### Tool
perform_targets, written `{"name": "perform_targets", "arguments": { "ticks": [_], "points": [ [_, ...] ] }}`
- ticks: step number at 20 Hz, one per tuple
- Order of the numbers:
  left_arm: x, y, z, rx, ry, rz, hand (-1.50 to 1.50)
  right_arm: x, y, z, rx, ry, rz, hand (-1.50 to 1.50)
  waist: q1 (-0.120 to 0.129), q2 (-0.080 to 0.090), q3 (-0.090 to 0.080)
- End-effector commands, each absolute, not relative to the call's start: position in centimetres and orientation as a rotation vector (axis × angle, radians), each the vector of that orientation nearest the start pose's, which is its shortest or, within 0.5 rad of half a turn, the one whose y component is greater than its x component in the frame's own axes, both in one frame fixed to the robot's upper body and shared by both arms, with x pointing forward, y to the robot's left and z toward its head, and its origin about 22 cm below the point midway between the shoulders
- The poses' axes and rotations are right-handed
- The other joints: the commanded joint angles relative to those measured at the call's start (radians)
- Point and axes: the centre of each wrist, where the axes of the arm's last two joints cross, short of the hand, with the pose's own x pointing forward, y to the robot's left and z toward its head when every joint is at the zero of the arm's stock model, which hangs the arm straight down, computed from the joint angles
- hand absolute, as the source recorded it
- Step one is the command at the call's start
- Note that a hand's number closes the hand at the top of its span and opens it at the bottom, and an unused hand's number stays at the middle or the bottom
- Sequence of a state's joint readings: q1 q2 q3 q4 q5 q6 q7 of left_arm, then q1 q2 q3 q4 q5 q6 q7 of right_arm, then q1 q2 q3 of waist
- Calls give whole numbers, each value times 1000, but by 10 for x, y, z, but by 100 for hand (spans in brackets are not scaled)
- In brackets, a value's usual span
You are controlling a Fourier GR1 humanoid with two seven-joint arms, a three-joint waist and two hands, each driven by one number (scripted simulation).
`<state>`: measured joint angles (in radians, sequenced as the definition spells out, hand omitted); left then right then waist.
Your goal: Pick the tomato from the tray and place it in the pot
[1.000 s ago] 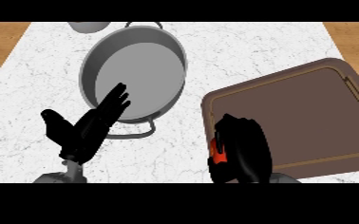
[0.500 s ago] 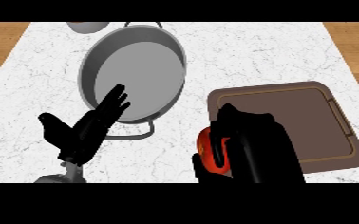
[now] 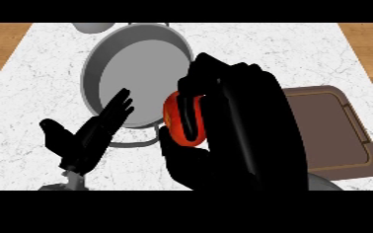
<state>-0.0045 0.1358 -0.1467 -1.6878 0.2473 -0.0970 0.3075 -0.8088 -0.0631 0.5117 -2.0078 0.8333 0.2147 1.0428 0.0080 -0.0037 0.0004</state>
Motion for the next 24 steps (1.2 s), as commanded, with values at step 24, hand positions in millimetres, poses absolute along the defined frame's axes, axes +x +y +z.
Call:
{"name": "perform_targets", "arguments": {
  "ticks": [24],
  "points": [
    [262,193,30,-346,-1328,-223,0,378,47,231,-753,-1723,843,150,74,23,-4]
  ]
}}
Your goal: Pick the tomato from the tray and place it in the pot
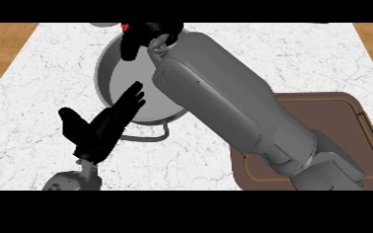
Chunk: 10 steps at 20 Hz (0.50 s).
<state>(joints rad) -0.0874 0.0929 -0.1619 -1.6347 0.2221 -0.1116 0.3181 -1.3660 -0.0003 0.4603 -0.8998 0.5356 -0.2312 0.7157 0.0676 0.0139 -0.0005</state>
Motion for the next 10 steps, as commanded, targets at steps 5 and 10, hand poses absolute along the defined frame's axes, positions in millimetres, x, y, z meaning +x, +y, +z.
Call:
{"name": "perform_targets", "arguments": {
  "ticks": [5,10],
  "points": [
    [259,185,33,-346,-1322,-272,0,394,41,224,-693,-1699,779,150,51,14,-3],
    [267,184,37,-368,-1325,-293,0,402,32,195,-658,-1626,769,150,86,26,-4]
  ]
}}
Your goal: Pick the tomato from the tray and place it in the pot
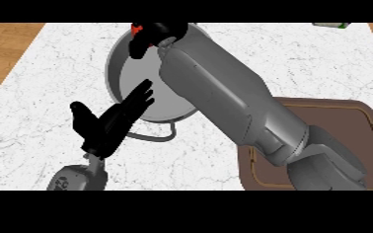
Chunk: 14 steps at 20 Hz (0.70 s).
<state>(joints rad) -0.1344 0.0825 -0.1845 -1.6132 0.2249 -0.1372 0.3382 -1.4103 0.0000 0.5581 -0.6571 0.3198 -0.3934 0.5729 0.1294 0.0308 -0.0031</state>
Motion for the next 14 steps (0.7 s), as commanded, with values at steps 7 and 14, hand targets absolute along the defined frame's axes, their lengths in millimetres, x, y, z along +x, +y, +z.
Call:
{"name": "perform_targets", "arguments": {
  "ticks": [7,14],
  "points": [
    [263,186,36,-367,-1344,-285,0,409,12,181,-402,-1641,469,-150,45,18,1],
    [271,169,38,-381,-1338,-300,0,409,12,176,-327,-1744,364,-150,54,22,1]
  ]
}}
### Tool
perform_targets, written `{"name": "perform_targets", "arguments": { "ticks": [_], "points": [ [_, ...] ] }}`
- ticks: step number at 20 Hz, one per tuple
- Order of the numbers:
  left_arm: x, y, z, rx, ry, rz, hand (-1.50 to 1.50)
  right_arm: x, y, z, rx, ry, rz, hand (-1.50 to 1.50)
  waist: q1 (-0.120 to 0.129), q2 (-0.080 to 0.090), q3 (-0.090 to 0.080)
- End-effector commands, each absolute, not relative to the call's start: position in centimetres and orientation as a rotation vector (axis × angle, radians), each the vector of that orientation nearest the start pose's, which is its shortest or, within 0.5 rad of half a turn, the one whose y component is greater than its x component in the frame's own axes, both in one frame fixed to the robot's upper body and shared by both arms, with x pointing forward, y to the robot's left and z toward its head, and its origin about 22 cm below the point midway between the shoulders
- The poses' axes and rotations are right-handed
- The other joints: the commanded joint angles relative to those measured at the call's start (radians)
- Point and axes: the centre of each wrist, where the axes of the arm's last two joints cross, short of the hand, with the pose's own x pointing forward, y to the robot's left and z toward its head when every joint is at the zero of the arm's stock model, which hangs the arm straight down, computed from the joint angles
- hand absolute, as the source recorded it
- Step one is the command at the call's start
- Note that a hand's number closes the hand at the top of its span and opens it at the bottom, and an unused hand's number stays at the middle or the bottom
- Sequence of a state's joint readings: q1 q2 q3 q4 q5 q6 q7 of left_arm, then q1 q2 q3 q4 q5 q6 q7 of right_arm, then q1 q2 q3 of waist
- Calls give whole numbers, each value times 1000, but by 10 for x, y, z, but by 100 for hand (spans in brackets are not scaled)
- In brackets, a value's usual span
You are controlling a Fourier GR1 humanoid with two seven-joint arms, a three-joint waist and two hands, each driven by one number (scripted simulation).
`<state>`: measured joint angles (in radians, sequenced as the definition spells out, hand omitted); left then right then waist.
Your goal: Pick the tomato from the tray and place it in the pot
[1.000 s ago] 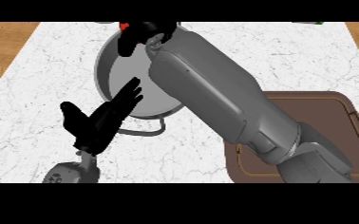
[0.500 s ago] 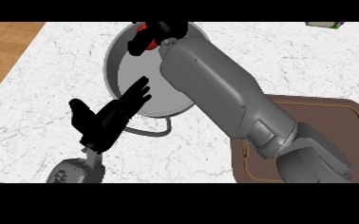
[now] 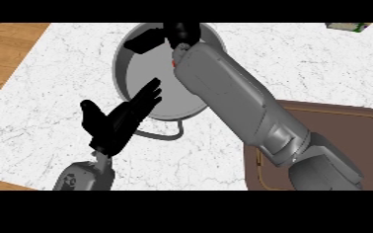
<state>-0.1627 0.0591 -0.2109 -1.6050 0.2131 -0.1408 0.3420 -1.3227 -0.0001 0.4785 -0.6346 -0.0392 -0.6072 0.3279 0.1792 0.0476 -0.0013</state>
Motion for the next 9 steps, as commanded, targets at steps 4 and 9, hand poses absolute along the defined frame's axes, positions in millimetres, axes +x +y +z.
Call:
{"name": "perform_targets", "arguments": {
  "ticks": [4,9],
  "points": [
    [266,174,40,-384,-1327,-300,0,415,4,162,-420,-1808,278,-150,-27,-9,-1],
    [265,195,39,-354,-1346,-265,0,424,-4,155,-467,-1772,203,-150,-46,-13,-1]
  ]
}}
